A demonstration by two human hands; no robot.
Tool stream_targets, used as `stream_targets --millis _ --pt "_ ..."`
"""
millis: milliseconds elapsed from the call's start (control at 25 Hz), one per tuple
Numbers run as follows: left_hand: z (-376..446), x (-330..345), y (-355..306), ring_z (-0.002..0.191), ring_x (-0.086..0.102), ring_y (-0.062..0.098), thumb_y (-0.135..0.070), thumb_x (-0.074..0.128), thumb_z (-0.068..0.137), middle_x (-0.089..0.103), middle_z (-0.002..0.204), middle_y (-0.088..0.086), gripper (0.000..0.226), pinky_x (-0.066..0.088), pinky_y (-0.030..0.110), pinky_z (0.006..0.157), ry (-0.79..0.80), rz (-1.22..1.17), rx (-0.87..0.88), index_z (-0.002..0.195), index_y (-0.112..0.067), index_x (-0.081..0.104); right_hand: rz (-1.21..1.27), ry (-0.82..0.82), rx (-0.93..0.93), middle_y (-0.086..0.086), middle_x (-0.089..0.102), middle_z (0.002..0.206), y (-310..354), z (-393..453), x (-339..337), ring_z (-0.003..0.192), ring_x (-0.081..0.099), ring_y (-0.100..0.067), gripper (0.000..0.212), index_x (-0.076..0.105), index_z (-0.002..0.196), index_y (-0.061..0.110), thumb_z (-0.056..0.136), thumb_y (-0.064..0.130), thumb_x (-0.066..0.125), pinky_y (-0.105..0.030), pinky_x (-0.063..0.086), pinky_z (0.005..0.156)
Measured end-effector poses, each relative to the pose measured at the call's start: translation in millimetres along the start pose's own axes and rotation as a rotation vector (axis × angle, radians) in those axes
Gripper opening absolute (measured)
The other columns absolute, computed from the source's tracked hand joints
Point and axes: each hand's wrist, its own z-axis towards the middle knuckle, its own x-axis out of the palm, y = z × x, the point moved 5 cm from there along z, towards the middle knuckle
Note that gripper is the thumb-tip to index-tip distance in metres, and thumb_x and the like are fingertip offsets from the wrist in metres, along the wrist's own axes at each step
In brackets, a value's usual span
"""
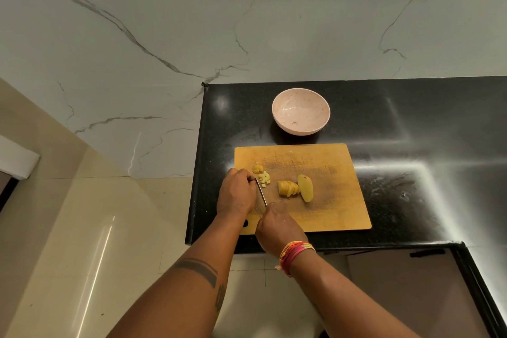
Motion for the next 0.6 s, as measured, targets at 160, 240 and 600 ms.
stream_targets --millis 160,240,600 --pt "-0.5 1.8 -1.0 0.092 0.055 0.01 -0.03 0.062 0.099 0.055 0.112 -0.002 0.012 0.05 0.024 0.075 0.0 -0.021 -0.024 0.108 -0.023 0.068 -0.017 0.03 0.009 -0.012 0.067 0.093 -14.2 -11.6 5.0 0.082 0.066 -0.029 0.022 0.05 0.114 0.013 0.094 0.015 0.041 -0.045 0.06 0.076" --pt "-1.6 1.3 0.2 0.091 0.056 0.009 -0.029 0.063 0.099 0.057 0.11 -0.003 0.011 0.049 0.023 0.074 -0.008 -0.045 -0.03 0.107 -0.023 0.068 -0.003 -0.003 -0.006 -0.008 0.065 0.084 -24.4 -18.9 6.7 0.073 0.064 -0.025 0.022 0.049 0.116 0.013 0.097 0.017 0.038 -0.042 0.058 0.066" --pt "-22.9 0.6 -5.3 0.096 0.058 0.009 -0.023 0.058 0.102 0.062 0.109 -0.007 0.011 0.048 0.019 0.075 -0.061 -0.186 0.049 0.11 -0.024 0.066 0.094 -0.121 0.003 -0.007 0.064 0.086 -34.0 -22.5 -13.1 0.072 0.061 -0.022 0.021 0.051 0.114 0.014 0.103 0.023 0.036 -0.033 0.043 0.056"
